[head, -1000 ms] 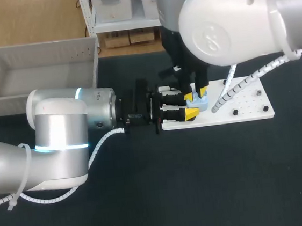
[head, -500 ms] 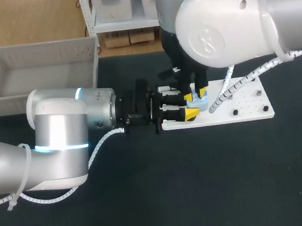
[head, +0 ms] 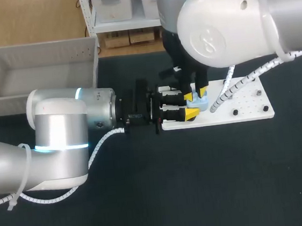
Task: Pick up each earbud case from the left stands, insert the matching earbuds, close the lid, and place the case in the box.
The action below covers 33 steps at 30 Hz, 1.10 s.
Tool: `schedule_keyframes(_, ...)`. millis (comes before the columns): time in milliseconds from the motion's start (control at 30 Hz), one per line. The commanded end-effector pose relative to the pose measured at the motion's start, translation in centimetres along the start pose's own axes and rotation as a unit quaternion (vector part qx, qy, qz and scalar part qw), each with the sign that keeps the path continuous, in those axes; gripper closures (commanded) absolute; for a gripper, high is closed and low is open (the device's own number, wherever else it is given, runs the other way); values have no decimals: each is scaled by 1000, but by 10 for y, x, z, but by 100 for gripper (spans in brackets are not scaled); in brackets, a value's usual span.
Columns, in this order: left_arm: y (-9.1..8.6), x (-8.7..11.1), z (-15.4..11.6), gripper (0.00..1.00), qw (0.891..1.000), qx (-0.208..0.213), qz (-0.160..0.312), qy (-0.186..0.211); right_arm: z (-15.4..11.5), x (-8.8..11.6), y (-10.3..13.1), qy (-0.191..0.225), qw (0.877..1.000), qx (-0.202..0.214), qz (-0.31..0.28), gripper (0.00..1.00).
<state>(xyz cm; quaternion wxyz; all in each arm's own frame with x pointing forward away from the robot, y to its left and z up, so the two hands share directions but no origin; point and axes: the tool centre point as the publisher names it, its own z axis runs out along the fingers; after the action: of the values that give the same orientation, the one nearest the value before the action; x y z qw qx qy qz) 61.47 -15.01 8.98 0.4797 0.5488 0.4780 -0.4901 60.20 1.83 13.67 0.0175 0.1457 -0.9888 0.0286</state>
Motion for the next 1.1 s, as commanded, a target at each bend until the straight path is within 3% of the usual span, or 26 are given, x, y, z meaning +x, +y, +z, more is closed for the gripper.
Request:
schedule_keyframes(33,-2,1,0,100,1000,-4,2,-1,1,-1,0,0,1000,0,-1,100)
schedule_keyframes(1100,-2,1,0,100,1000,-4,2,-1,13,-8,3,11,1000,11,-7,100)
